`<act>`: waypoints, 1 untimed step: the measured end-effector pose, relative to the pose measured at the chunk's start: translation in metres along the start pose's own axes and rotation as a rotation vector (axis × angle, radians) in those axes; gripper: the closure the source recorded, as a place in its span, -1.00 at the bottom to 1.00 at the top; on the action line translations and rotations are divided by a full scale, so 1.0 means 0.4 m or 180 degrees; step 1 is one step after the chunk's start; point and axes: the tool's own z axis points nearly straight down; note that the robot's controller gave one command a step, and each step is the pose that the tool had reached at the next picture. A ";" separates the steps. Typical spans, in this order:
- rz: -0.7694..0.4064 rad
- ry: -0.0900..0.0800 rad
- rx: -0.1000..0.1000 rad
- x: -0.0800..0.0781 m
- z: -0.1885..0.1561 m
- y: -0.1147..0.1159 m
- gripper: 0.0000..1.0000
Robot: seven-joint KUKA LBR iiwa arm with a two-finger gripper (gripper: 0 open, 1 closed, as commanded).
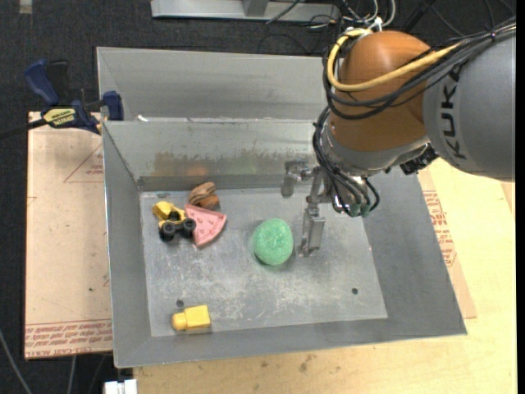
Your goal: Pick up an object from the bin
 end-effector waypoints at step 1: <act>0.0004 -0.0026 -0.0002 -0.003 -0.011 -0.001 -1.00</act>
Offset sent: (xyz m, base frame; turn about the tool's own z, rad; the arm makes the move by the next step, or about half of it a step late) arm -0.0042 0.0033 -0.0804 -0.0627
